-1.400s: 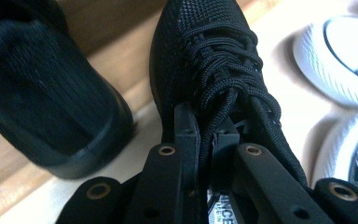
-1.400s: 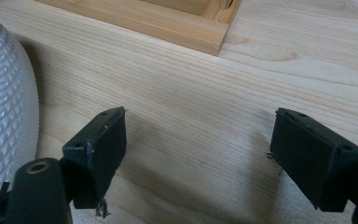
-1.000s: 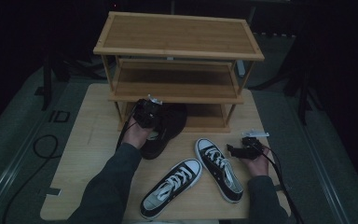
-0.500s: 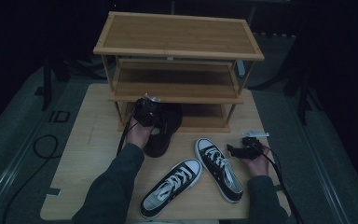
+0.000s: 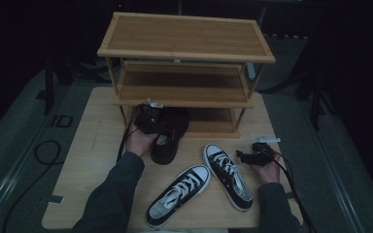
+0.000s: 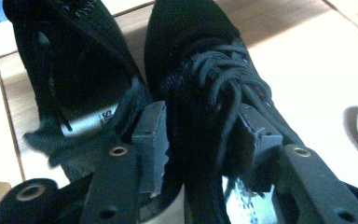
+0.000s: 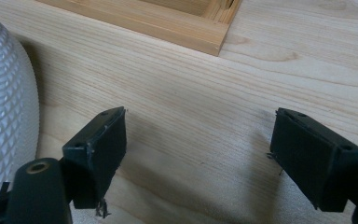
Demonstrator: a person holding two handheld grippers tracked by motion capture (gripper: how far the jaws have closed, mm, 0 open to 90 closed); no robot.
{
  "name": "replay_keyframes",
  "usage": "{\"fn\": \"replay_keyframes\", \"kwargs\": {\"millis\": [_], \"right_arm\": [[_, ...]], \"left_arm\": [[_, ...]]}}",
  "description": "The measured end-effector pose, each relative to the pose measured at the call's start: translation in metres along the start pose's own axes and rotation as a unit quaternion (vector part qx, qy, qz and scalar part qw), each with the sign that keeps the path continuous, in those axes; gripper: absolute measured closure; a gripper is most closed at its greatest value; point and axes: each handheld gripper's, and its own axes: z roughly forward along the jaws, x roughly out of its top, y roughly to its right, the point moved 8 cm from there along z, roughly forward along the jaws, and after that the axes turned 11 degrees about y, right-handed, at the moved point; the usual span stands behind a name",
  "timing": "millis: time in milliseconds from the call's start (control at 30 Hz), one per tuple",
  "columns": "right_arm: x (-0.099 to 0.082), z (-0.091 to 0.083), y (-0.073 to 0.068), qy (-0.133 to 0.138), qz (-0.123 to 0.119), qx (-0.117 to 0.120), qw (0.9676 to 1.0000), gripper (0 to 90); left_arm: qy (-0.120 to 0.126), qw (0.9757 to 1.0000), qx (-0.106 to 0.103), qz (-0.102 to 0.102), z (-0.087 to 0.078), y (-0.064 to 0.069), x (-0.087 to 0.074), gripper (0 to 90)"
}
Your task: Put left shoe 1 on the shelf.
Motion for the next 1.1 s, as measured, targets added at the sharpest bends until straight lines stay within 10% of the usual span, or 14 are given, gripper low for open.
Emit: {"fn": "replay_keyframes", "kwargs": {"millis": [200,533,1100], "right_arm": [[0.000,0.000,0.000,0.000,0.000,0.000,1.0000,18.4],[0.000,0.000,0.000,0.000,0.000,0.000,1.0000,18.4],[0.000,0.000,0.000,0.000,-0.001,0.000,1.0000,18.4]], "left_arm": [[0.012,0.9998,-0.009,0.012,-0.023,-0.002,-0.002,54.9],[0.022,0.9992,-0.026,0.019,-0.056,-0.006,-0.012,88.8],[-0.011,0.9984,-0.054,0.016,-0.063,0.009,-0.066,89.6]]}}
